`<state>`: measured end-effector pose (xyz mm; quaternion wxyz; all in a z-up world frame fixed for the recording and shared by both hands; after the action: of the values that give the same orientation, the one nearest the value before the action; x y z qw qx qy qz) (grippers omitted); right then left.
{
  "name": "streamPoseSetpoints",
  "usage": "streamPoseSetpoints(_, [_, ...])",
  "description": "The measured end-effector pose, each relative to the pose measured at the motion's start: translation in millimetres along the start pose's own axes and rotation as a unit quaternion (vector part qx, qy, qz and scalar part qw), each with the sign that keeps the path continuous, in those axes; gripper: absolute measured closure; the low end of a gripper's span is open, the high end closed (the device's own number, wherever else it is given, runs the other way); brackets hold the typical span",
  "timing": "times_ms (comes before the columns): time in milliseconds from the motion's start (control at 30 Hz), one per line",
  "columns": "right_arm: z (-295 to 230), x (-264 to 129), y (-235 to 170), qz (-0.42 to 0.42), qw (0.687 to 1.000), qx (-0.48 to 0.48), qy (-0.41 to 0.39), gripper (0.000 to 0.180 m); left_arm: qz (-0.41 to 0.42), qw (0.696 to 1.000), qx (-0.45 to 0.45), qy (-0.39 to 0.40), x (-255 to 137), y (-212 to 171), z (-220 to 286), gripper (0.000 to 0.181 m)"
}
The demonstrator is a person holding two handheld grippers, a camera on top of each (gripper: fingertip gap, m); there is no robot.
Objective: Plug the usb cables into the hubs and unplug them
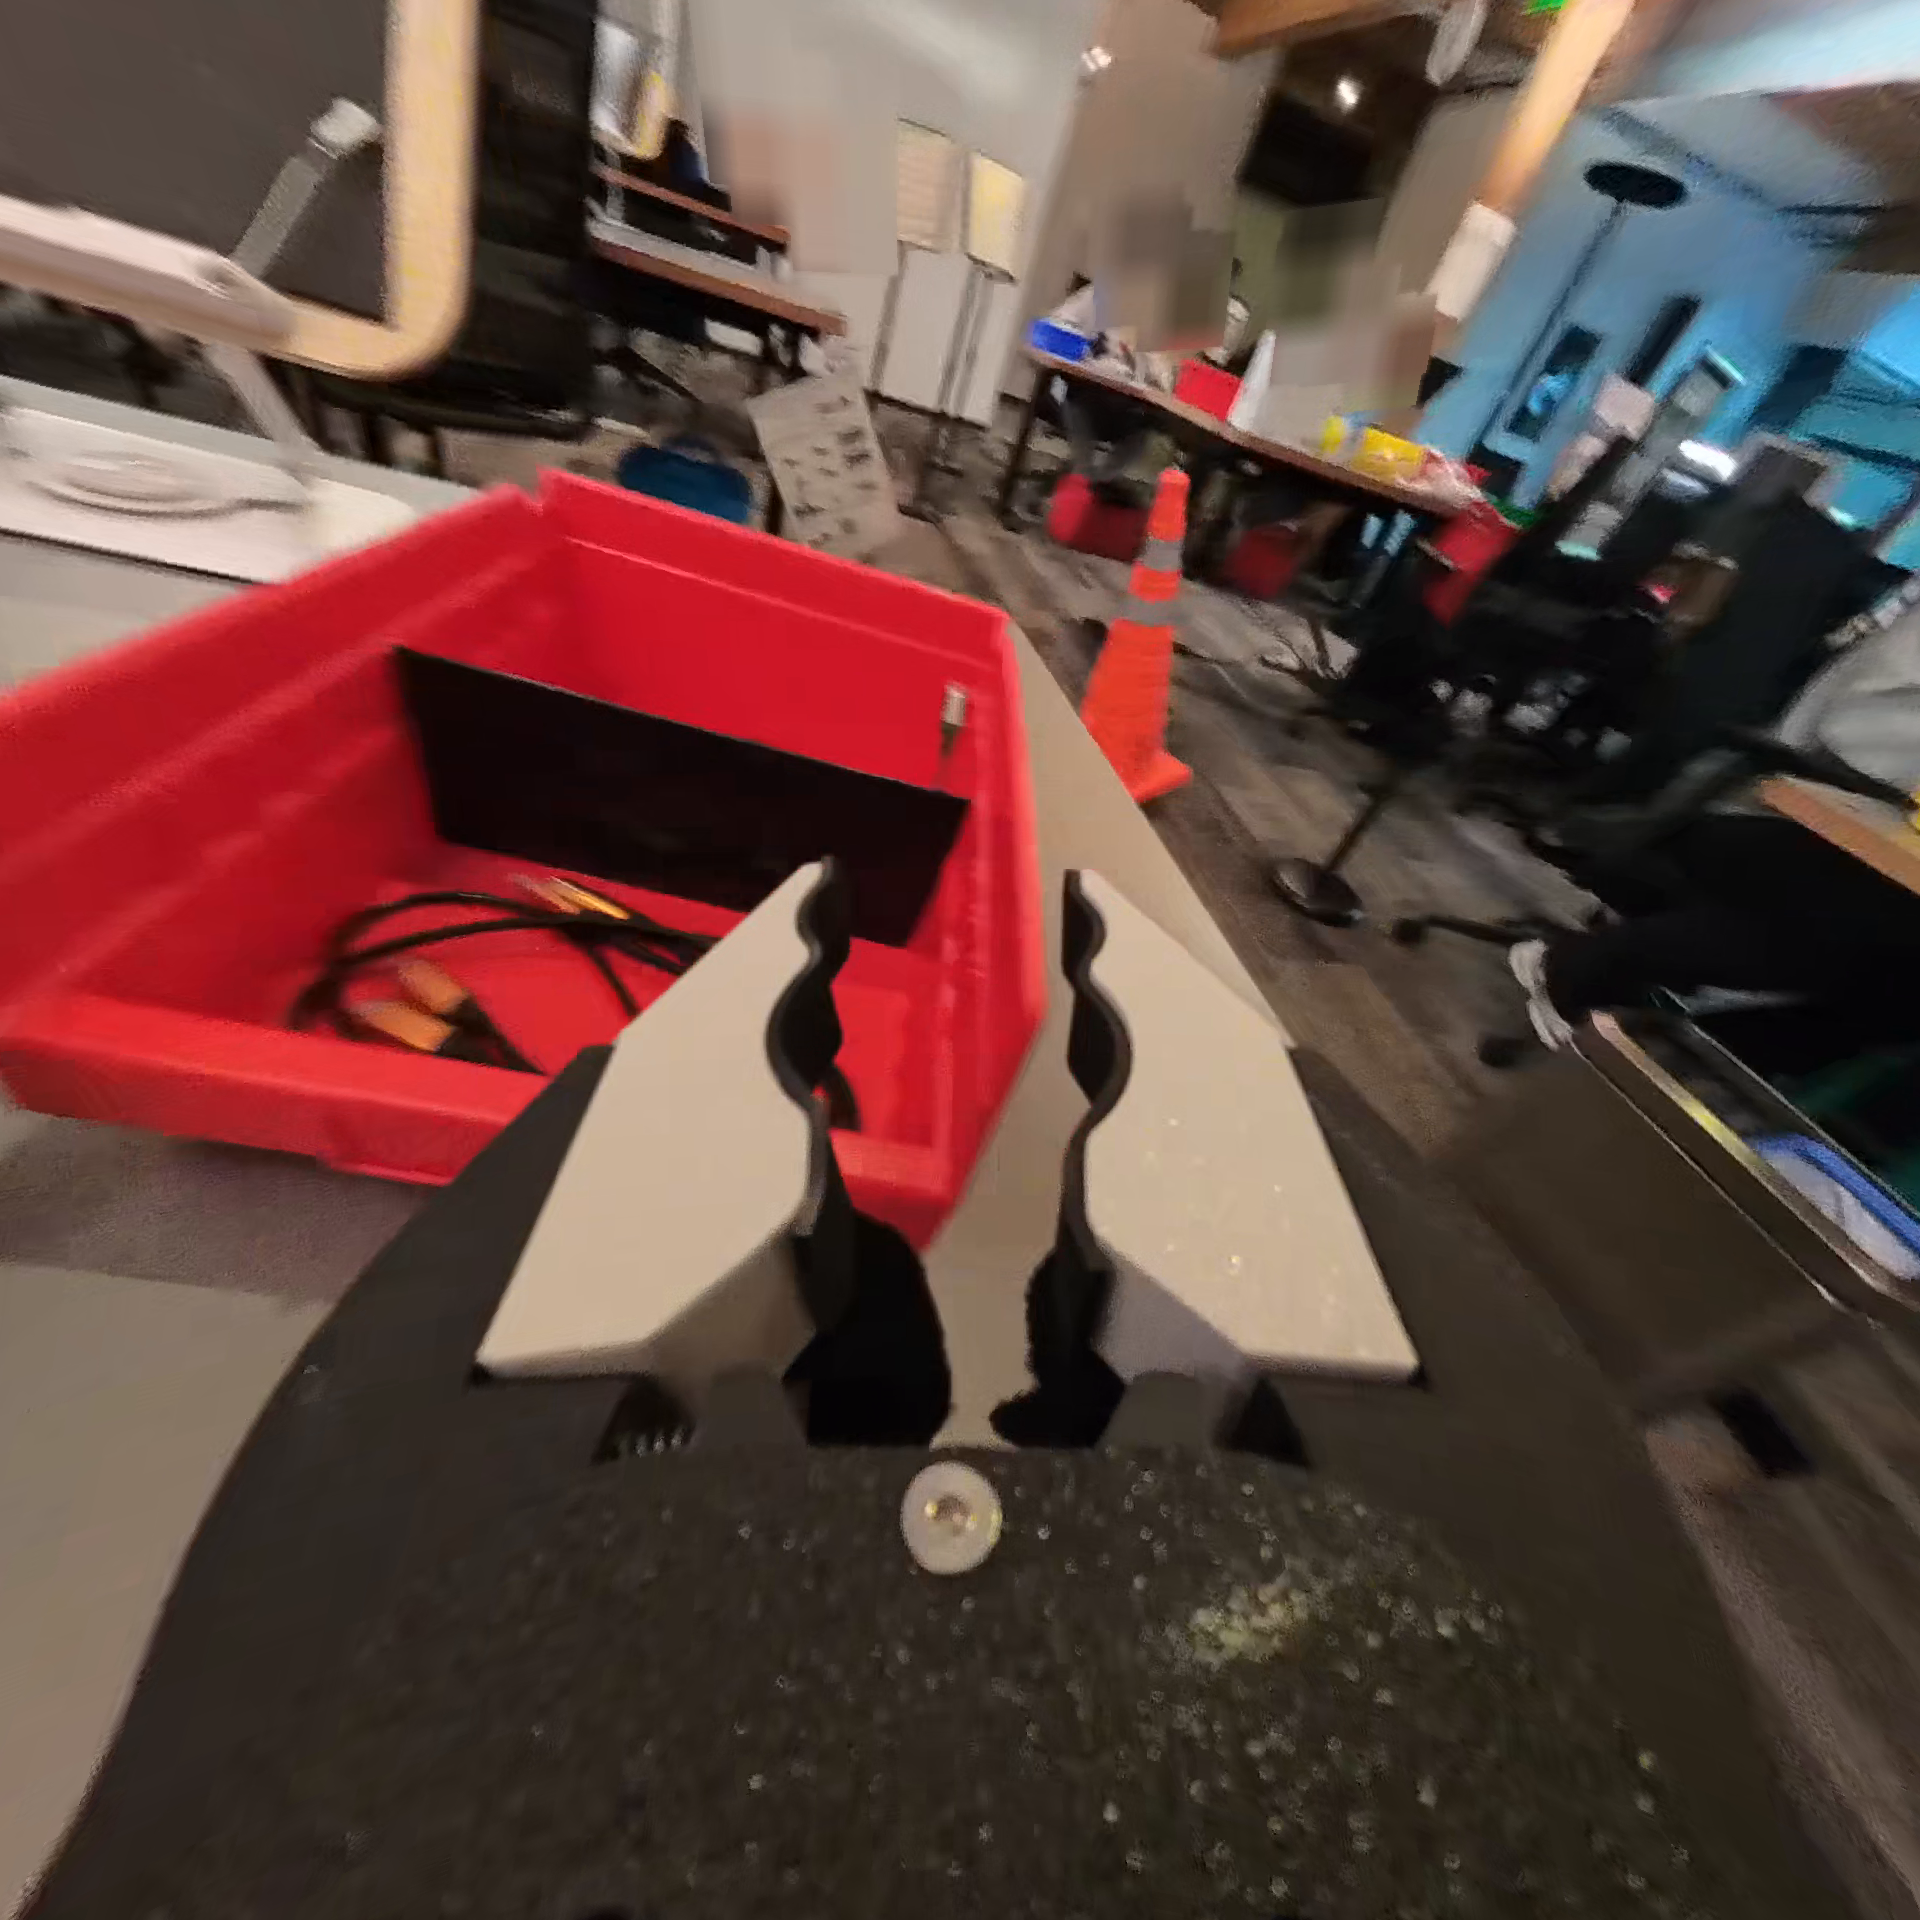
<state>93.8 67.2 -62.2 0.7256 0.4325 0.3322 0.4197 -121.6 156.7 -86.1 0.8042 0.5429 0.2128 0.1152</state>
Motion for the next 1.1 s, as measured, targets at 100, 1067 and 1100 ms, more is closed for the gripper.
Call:
streamPoseSetpoints(100, [12, 13, -27, -0.053, 0.998, 0.036, 0.005, 0.137, -0.031, 0.999, -0.009, 0.019, 41, -7, 2, 0.124])
streamPoseSetpoints(1067, [-230, -2, 64, -0.019, 0.968, 0.065, 0.242, 0.175, 0.01, 0.944, 0.012, 0.331, -164, -5, -132, 0.174])
streamPoseSetpoints(1100, [-240, 0, 62, -0.029, 0.967, 0.059, 0.245, 0.175, 0.001, 0.946, 0.006, 0.325, -169, -9, -140, 0.173])
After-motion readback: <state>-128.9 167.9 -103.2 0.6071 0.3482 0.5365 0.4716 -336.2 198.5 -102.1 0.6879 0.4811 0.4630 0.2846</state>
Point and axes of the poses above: each gripper's, where its closed fingertips meet, x out along the fingers, y out of its top, z = x × y across the jaws, the point moved 5 cm from there along -x, back along the fingers, and after that the axes turned 8 degrees about -x, right-handed, at the moved point
